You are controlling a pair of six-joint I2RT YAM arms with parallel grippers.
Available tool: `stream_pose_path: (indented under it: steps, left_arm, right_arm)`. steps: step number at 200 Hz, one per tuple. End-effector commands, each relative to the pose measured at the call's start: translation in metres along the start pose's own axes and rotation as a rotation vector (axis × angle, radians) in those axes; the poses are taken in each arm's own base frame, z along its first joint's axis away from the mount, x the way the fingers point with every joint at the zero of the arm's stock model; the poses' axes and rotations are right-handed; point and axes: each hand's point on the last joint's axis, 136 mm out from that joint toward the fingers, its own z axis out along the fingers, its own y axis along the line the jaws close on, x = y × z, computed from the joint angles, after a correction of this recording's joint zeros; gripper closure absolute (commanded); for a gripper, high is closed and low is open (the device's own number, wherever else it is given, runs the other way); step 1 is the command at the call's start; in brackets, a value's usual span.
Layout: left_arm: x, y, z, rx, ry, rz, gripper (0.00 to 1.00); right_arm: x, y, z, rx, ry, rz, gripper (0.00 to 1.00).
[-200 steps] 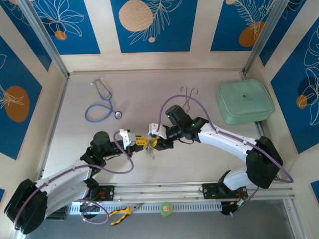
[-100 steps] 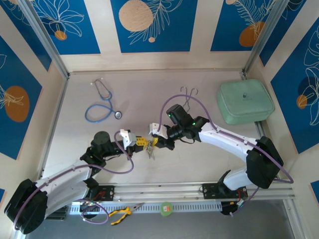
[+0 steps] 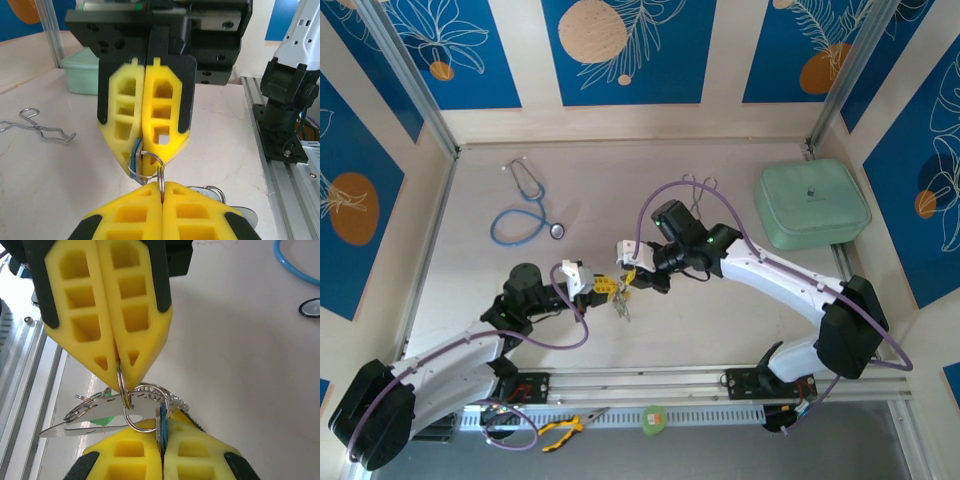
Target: Put the keys on the keyring
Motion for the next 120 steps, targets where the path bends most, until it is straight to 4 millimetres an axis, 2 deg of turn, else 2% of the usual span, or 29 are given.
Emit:
stream_pose_path:
  steps: [1,25,40,50,73,80,89,107,120]
  left_arm:
    - [-0.009,-0.001,0.001,0.010,-0.010,0.034,1.00]
    - [-0.006,0.003,0.002,-0.008,0.004,0.030,0.99]
    - [-0.006,0.005,0.002,-0.022,0.001,0.018,0.70]
    - [-0.008,0.007,0.001,-0.039,-0.009,0.004,0.55]
    - [-0.011,0.011,-0.009,-0.102,-0.033,-0.009,0.27]
    - [-0.013,0.015,-0.014,-0.144,-0.043,-0.004,0.22]
    - [-0.016,0.023,-0.021,-0.213,-0.048,0.003,0.01]
    - [-0.028,0.049,-0.042,-0.418,-0.062,0.021,0.00]
    - [-0.039,0.072,-0.066,-0.608,-0.093,0.039,0.00]
  right_arm:
    - [-0.015,-0.002,-0.015,0.040,-0.023,-0.046,1.00]
    - [-0.017,-0.002,-0.019,0.061,-0.036,-0.060,1.00]
    - [-0.011,-0.004,-0.017,0.068,-0.020,-0.049,1.00]
    - [-0.008,-0.006,-0.016,0.079,-0.006,-0.042,1.00]
    - [0.004,-0.014,-0.014,0.127,0.045,-0.015,1.00]
    - [0.007,-0.015,-0.013,0.132,0.053,-0.012,1.00]
    - [0.007,-0.015,-0.012,0.133,0.055,-0.009,1.00]
    - [-0.004,-0.015,-0.006,0.125,0.032,-0.019,1.00]
    - [-0.017,-0.016,0.001,0.117,0.007,-0.037,1.00]
